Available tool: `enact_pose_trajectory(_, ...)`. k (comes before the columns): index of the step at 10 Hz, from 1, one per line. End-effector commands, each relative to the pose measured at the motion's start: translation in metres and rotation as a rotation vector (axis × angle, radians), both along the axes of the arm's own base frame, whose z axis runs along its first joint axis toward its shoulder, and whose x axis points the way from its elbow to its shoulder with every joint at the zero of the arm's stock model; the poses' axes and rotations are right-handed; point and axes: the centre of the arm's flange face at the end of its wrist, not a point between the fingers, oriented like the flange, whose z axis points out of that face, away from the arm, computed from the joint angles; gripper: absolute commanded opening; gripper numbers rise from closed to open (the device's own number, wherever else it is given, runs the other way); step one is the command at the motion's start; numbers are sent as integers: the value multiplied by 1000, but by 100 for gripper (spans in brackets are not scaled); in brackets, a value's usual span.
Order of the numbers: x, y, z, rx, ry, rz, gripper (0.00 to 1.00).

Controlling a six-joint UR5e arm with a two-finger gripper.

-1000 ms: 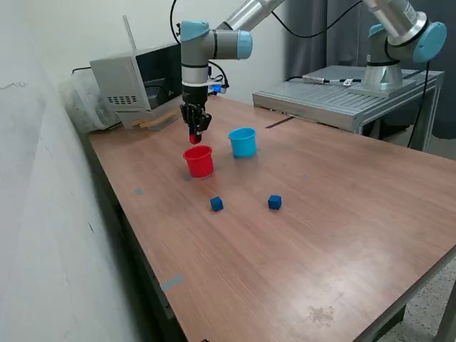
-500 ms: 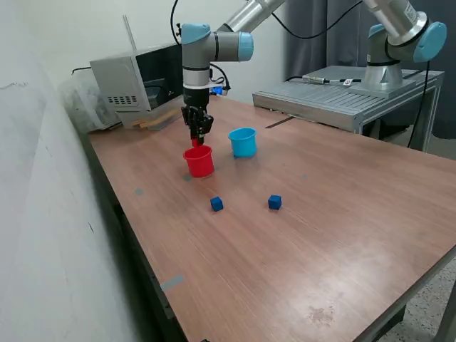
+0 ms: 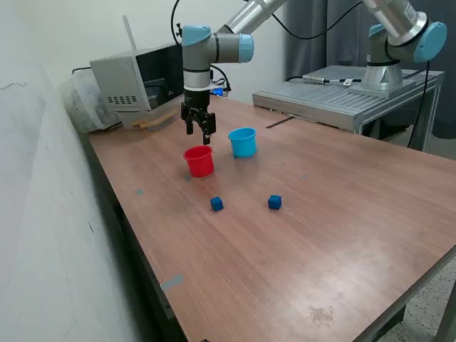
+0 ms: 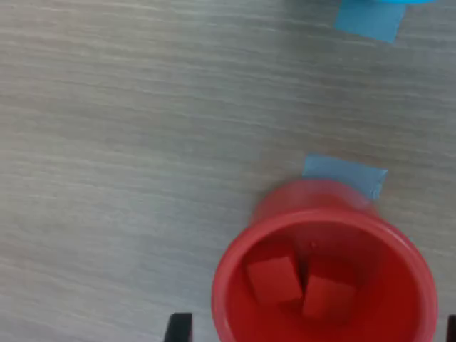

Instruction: Place red objects in the red bin, and blue objects in the blue bin.

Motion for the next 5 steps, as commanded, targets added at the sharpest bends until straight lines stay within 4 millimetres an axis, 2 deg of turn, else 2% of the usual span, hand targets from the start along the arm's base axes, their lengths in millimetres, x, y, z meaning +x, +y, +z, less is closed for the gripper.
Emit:
enact_pose_trajectory(1,-1,-20,1,2,0,23,100)
enact_pose_trajectory(3,11,-83,1,1,-21,108,100)
enact_pose_trajectory(5,36,-160,14,-3,-30,205,100)
